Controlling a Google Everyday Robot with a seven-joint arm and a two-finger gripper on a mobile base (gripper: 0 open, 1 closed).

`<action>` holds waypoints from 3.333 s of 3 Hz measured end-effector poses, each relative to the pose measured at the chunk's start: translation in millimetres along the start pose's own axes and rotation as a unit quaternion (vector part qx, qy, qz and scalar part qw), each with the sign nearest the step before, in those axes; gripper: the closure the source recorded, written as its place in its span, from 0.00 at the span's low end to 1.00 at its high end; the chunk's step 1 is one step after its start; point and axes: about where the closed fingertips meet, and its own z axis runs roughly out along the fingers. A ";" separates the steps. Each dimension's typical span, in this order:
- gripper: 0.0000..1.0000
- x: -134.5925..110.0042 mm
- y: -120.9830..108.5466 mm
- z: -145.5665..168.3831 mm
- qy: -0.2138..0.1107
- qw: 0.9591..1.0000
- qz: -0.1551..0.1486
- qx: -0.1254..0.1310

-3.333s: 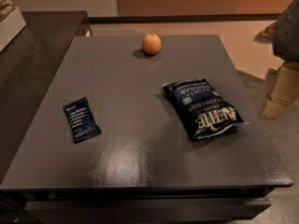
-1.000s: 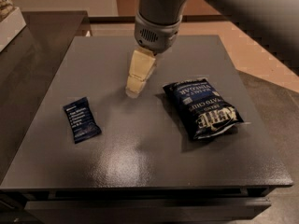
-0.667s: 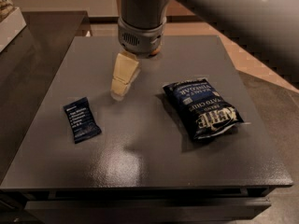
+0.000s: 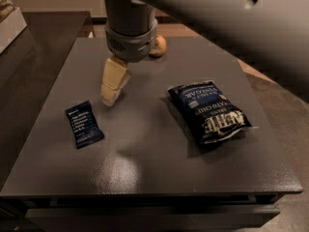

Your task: Pick rxbar blueberry

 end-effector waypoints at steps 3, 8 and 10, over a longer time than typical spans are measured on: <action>0.00 -32.0 17.1 4.5 0.010 0.999 0.030 -0.036; 0.00 -110.2 98.9 46.9 0.084 0.979 0.167 -0.079; 0.00 -102.7 121.8 70.7 0.121 0.970 0.189 -0.090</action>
Offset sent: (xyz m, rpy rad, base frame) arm 0.0016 0.0230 -0.0058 -0.0002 0.1071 -0.0590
